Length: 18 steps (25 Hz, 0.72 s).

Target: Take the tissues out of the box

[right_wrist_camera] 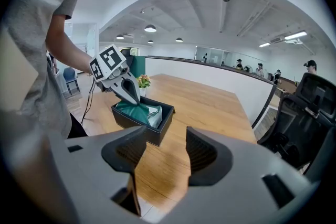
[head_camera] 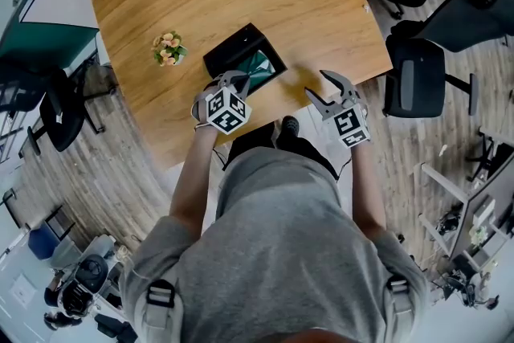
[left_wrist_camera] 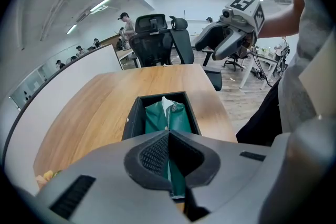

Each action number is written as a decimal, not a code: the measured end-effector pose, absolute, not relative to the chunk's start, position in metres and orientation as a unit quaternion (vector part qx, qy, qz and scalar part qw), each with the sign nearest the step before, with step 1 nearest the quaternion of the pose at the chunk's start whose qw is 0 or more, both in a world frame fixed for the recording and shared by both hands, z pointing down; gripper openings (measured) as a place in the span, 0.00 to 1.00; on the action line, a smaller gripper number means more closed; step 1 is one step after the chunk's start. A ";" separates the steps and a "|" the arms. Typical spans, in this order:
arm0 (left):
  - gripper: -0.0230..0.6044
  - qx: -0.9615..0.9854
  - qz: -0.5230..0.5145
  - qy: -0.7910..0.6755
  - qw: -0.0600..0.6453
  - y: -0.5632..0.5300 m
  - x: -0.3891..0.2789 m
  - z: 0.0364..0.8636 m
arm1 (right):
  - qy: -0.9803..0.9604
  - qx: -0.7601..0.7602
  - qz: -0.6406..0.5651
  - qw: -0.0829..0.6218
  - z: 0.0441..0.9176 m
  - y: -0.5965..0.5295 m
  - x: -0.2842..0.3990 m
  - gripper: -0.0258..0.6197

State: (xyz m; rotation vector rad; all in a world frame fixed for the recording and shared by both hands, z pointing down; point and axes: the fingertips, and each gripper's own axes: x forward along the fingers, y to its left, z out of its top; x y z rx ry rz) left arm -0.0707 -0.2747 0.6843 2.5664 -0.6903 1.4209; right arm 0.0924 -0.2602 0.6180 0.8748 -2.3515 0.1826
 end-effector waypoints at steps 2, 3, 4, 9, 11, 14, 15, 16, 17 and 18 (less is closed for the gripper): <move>0.06 0.849 0.470 -0.234 0.061 -0.276 -0.071 0.679 | -0.891 0.329 0.067 0.306 0.616 -0.261 0.093 0.41; 0.06 0.849 0.469 -0.237 0.060 -0.277 -0.070 0.676 | -0.892 0.328 0.066 0.305 0.615 -0.261 0.094 0.41; 0.06 0.848 0.468 -0.240 0.058 -0.277 -0.070 0.673 | -0.892 0.327 0.065 0.304 0.614 -0.260 0.095 0.41; 0.06 0.845 0.466 -0.256 0.050 -0.278 -0.070 0.659 | -0.897 0.325 0.058 0.294 0.608 -0.259 0.096 0.41; 0.06 0.843 0.467 -0.263 0.046 -0.279 -0.070 0.653 | -0.899 0.324 0.055 0.291 0.605 -0.259 0.097 0.42; 0.06 0.840 0.469 -0.269 0.039 -0.276 -0.069 0.643 | -0.901 0.322 0.049 0.287 0.600 -0.256 0.099 0.42; 0.06 0.840 0.468 -0.271 0.038 -0.275 -0.069 0.640 | -0.902 0.321 0.047 0.286 0.599 -0.255 0.100 0.41; 0.06 0.840 0.467 -0.274 0.039 -0.274 -0.068 0.637 | -0.902 0.321 0.046 0.284 0.597 -0.253 0.101 0.41; 0.06 0.840 0.464 -0.278 0.041 -0.273 -0.069 0.633 | -0.903 0.320 0.045 0.283 0.596 -0.252 0.102 0.41; 0.06 0.840 0.460 -0.283 0.043 -0.273 -0.069 0.629 | -0.904 0.319 0.044 0.281 0.595 -0.250 0.103 0.41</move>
